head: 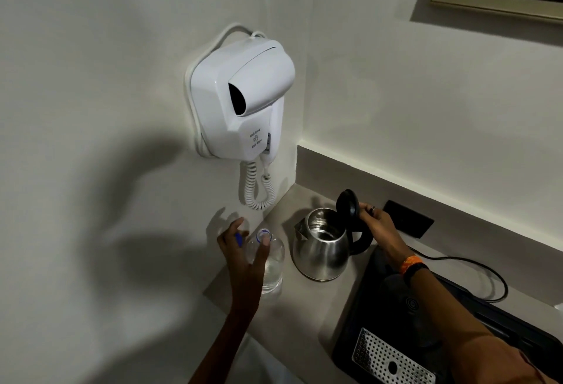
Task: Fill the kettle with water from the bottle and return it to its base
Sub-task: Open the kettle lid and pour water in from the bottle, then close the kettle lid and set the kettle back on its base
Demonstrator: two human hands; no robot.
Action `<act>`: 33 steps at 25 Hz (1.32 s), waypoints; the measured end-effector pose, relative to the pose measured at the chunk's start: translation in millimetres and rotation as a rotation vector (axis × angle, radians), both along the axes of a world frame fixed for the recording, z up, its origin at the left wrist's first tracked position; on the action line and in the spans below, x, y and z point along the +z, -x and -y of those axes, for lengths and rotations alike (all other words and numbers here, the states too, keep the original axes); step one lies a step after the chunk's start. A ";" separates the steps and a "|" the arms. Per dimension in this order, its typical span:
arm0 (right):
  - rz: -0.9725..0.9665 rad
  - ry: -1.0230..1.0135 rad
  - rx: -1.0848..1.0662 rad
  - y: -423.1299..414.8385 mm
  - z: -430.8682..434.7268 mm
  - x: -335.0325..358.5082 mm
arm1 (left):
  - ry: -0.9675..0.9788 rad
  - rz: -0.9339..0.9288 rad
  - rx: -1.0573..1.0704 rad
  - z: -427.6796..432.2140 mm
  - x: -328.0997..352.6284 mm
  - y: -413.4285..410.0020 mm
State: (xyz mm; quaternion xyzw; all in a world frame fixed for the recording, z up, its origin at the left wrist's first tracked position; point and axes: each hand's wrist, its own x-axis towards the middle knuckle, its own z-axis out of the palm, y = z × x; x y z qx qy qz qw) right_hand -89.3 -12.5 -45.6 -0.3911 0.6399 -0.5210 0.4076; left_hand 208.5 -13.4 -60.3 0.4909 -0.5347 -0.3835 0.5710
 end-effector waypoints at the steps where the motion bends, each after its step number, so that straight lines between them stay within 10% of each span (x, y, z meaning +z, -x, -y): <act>1: -0.001 0.004 0.000 -1.2 -0.9 1.1 | 0.030 -0.050 0.006 3.5 11.0 4.7; 14: -0.084 -0.031 0.026 -9.5 -5.9 10.6 | 0.249 0.319 -0.139 13.7 -1.7 9.6; 26: -0.460 -0.090 -0.041 -27.2 11.5 8.2 | 0.021 -0.158 -0.334 23.6 5.6 -12.1; 33: -0.834 -0.213 -0.046 -46.8 21.5 -16.3 | -0.040 -0.085 -0.314 24.4 5.5 -13.3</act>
